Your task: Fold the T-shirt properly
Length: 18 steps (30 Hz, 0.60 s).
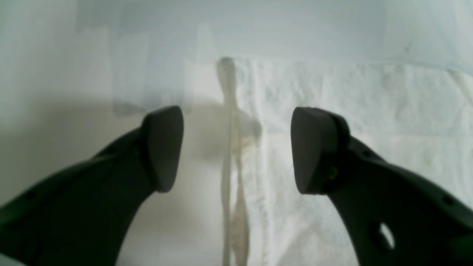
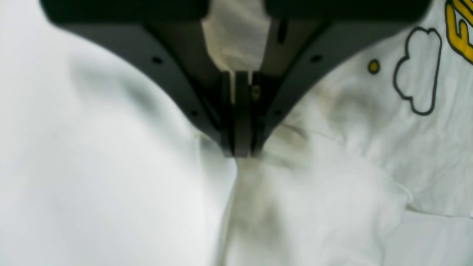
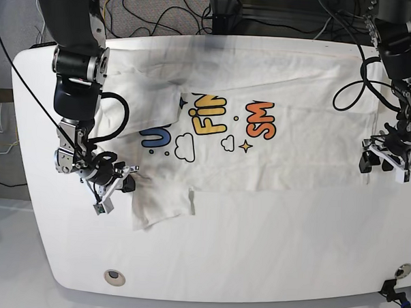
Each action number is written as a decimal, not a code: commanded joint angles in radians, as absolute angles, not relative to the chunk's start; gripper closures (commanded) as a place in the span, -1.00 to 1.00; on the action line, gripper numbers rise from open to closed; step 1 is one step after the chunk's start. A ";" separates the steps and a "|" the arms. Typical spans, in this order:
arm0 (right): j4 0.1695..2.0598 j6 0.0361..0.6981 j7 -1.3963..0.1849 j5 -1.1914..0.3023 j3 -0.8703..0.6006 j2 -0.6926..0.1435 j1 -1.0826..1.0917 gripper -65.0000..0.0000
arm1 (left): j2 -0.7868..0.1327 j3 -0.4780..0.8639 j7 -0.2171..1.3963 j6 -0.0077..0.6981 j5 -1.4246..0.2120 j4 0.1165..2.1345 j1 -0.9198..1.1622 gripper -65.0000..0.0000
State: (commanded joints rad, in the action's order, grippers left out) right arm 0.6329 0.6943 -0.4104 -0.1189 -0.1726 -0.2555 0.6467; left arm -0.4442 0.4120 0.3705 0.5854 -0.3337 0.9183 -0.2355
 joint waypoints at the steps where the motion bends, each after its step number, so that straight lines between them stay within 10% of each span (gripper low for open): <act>1: 0.633 0.694 -0.410 -0.119 -0.173 -0.255 0.647 1.00 | -0.444 0.412 0.371 0.585 -0.334 0.918 -0.236 -0.32; 18: 0.633 0.694 -0.409 -0.119 -0.173 -0.257 0.647 1.00 | -0.447 0.440 0.507 0.650 -0.446 1.046 -0.196 -0.54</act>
State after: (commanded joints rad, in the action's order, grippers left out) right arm 0.6329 0.6943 -0.4089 -0.1189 -0.1726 -0.2570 0.6467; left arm -0.4473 0.4396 0.5071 0.6498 -0.4457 1.0457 -0.1956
